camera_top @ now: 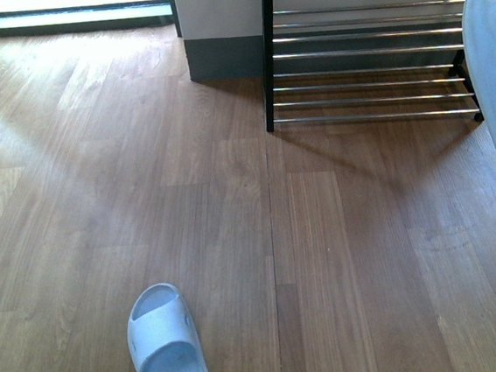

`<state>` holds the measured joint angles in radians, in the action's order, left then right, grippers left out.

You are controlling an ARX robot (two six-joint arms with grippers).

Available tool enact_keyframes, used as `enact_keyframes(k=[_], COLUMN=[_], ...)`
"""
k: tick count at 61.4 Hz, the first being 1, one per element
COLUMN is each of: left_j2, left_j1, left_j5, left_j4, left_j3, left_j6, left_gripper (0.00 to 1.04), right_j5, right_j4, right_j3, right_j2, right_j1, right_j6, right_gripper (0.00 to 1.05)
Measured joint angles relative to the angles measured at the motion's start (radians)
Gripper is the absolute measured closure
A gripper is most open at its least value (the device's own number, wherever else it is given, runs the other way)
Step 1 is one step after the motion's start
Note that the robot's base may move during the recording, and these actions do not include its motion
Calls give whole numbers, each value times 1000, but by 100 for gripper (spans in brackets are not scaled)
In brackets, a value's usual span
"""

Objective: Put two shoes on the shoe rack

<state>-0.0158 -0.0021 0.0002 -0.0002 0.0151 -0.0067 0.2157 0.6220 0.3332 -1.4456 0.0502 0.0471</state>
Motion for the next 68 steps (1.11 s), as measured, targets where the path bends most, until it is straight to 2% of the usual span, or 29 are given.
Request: enact_keyframes(k=[9, 12, 15, 18, 22, 25, 33, 39, 51, 68], left_j2=[0, -32, -145, -264, -455, -598, -1226, -1536, -2025, -2400], left_j1=[0, -37, -120, -164, -196, -204, -237, -253, -258, -317], left_j5=[-1, -132, -340, -465, -536, -528, -470, -442, -352, -280], left_j4=[0, -65, -176, -200, -136, -51, 320, 435, 474, 451], left_j3=[0, 22, 69, 90, 93, 96, 195, 279, 441, 634], left_j6=[0, -47, -146, -216, -325, -380, -444, -433, -394, -269], left_gripper=[9, 9, 9, 9, 9, 9, 9, 9, 9, 9], right_j5=[3, 3, 3, 2, 3, 5, 3, 5, 3, 3], right_j4=[0, 0, 0, 0, 0, 0, 0, 0, 0, 0], right_j3=[0, 0, 0, 0, 0, 0, 0, 0, 0, 0], right_j2=[0, 0, 0, 0, 0, 0, 0, 0, 0, 0], right_j1=[-2, -2, -2, -2, -2, -2, -2, -2, -2, -2], right_j6=[0, 0, 0, 0, 0, 0, 0, 0, 0, 0], right_gripper=[103, 103, 103, 103, 103, 103, 103, 103, 103, 103])
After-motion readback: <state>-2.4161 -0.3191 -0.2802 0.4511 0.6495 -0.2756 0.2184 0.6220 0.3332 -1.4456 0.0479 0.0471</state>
